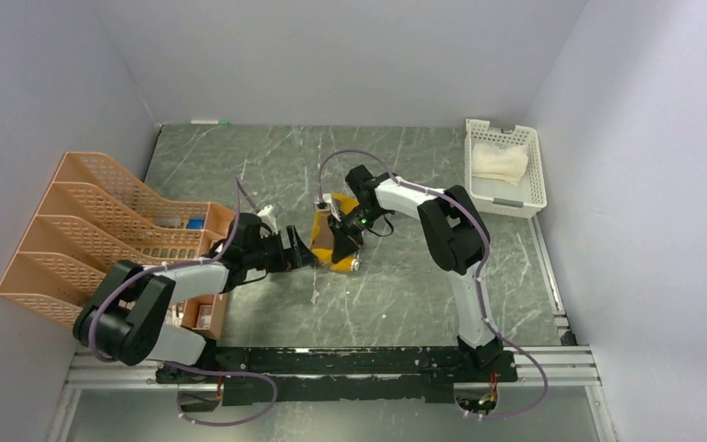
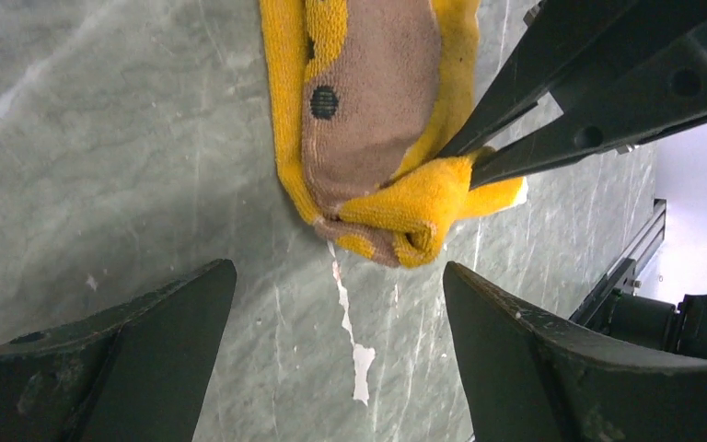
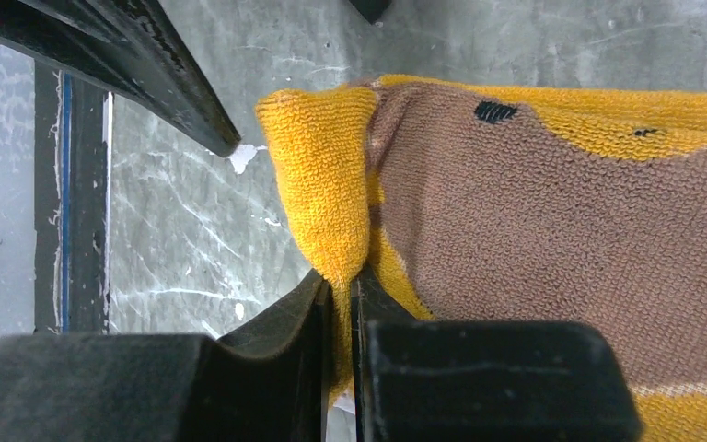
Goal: Roll the towels
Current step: Roll the towel at the center of the board.
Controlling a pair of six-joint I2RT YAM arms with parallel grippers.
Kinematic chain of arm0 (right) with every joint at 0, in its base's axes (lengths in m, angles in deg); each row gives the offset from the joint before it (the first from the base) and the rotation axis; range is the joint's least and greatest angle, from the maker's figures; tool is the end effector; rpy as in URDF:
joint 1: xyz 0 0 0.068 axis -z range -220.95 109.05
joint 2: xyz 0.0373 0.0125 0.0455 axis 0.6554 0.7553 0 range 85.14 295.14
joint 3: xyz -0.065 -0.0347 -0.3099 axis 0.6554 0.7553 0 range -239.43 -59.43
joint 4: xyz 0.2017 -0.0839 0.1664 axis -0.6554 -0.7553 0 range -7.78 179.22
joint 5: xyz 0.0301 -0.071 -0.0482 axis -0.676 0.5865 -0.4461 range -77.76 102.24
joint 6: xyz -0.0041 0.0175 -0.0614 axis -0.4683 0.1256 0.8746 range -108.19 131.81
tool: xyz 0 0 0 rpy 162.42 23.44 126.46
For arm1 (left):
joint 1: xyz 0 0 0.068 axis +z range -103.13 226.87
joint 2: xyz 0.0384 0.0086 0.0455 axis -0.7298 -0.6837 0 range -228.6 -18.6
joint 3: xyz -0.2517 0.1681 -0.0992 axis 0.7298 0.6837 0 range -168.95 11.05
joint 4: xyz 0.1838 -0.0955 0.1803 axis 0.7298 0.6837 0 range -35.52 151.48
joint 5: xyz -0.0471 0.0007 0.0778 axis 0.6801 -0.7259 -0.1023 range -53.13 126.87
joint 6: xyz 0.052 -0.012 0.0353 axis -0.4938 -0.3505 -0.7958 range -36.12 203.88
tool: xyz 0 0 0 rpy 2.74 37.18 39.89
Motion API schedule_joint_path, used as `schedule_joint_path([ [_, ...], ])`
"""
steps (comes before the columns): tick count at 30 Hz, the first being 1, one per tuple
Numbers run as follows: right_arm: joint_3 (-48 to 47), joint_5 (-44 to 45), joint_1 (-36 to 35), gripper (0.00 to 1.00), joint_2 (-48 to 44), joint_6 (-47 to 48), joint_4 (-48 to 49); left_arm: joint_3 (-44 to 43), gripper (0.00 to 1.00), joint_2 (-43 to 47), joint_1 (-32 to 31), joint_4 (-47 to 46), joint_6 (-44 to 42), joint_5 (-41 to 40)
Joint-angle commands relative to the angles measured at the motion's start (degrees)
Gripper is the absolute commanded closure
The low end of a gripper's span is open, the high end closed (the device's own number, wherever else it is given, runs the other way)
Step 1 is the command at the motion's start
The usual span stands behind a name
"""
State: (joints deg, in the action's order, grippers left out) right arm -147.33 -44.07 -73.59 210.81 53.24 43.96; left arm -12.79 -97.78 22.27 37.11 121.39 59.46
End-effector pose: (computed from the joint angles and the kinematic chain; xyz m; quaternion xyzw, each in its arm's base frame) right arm 0.3610 0.2803 0.1542 -0.5530 0.6852 0.4655 0.0895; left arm 0.2219 -0.1224 0.1664 -0.0137 0.8853 -0.3727 0.2777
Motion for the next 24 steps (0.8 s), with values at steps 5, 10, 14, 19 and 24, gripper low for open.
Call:
schedule_joint_path([
  [5, -1.79, -1.12, 0.65, 0.91, 1.49, 1.28, -1.60, -1.23, 0.03, -7.68, -0.36, -10.87, 1.69, 2.71],
  [10, -1.85, -0.83, 0.80, 0.91, 1.62, 1.04, -1.16, -3.51, 0.05, -13.31, -0.90, -10.81, 2.12, 1.92],
  [14, -0.41, 0.24, 0.83, 0.85, 0.31, -0.80, 1.71, -4.44, 0.24, -16.48, -1.15, -10.86, 2.12, 1.36],
  [19, 0.41, 2.28, 1.00, 0.78, -1.22, -2.84, 4.18, -3.98, 0.57, -19.17, -1.24, -13.82, 2.85, 4.02],
  [24, 0.83, 8.74, 1.09, 0.02, -3.25, -7.35, 8.41, -4.00, 0.71, -20.32, -1.21, -14.50, 3.18, 4.44],
])
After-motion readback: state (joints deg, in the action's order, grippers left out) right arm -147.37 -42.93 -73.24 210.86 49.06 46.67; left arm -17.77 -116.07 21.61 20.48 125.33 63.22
